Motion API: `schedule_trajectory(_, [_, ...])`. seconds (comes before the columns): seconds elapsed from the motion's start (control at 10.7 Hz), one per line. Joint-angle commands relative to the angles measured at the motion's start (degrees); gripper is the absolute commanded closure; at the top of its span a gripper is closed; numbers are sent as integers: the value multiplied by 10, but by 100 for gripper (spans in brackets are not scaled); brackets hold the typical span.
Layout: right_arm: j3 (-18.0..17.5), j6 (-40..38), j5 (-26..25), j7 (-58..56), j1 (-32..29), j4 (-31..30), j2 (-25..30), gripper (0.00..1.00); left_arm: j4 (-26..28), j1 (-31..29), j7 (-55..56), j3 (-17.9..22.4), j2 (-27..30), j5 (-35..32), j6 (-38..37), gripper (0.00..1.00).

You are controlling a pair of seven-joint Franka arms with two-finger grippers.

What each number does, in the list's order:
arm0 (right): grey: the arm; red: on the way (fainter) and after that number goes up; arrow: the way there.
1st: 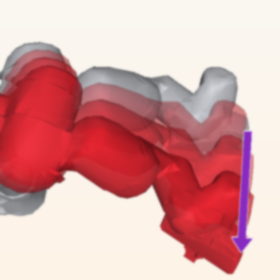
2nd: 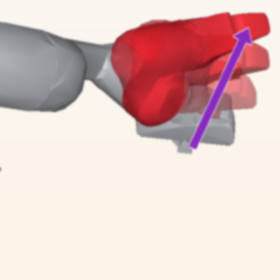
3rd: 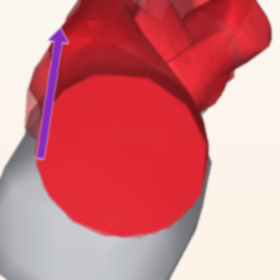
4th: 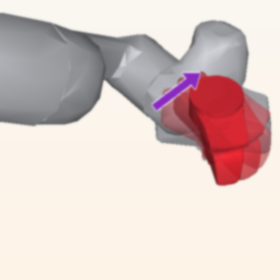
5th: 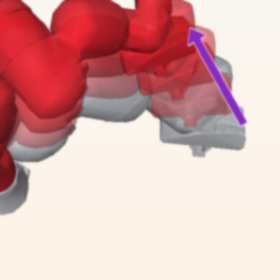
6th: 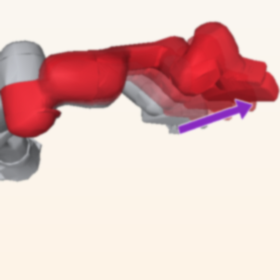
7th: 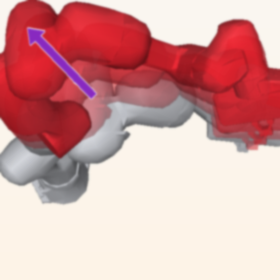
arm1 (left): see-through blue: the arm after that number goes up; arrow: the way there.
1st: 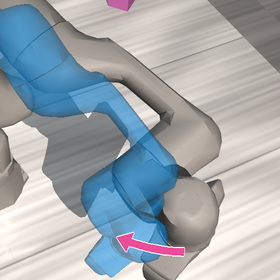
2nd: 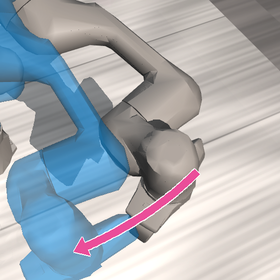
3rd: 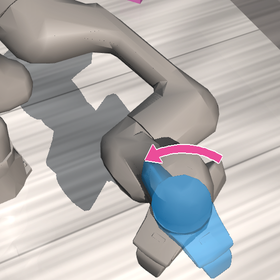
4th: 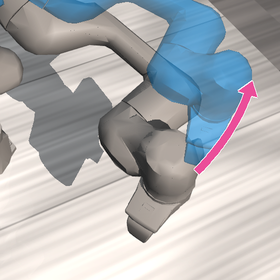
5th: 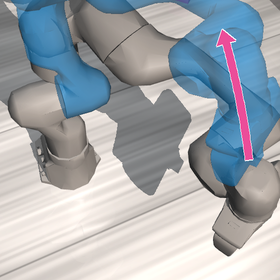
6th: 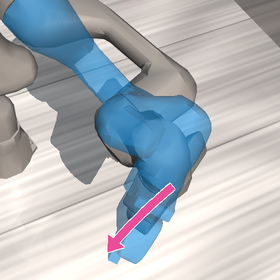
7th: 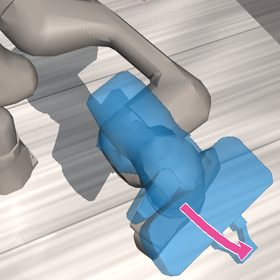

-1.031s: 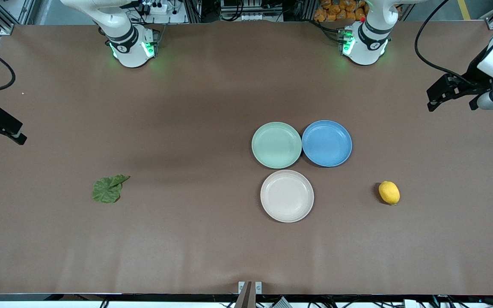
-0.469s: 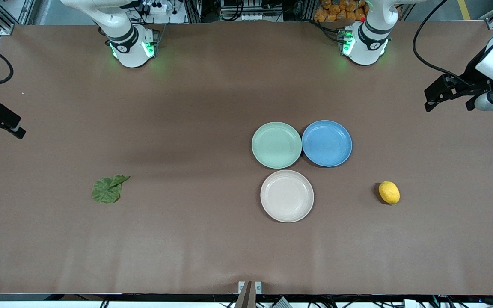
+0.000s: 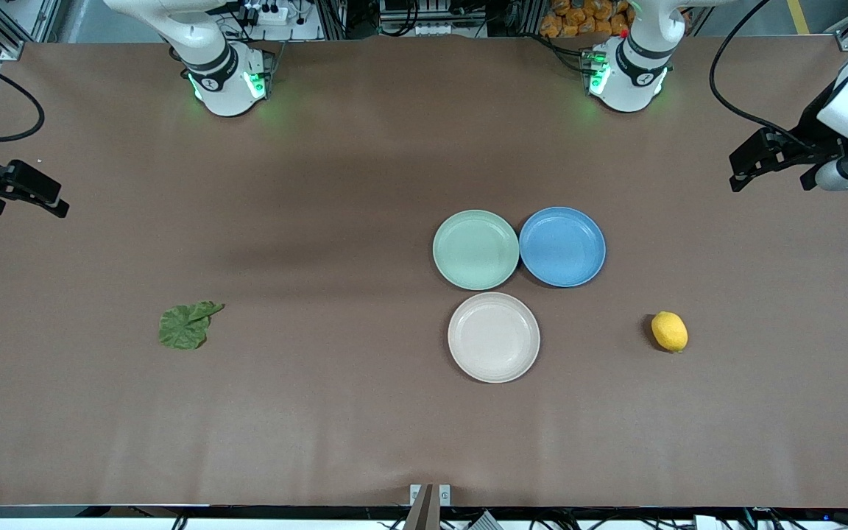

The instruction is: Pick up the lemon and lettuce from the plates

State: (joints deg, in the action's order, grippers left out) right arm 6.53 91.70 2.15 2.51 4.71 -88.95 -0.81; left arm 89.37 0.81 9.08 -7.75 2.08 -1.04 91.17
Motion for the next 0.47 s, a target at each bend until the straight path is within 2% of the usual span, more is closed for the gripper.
schedule_trajectory(0.0, [0, 1, -12, 1, 6, -23, 16, 0, -6, -1, 0, -1, -1, 10, -8, 0])
schedule_trajectory(0.09, [-1, 0, -31, 1, 17, -25, 16, 0, -6, -3, 0, -1, -1, 10, -8, 0])
schedule_trajectory(0.38, [1, 2, -35, 1, 29, -24, 15, 0, -5, -3, -1, -1, -1, 10, -8, 0])
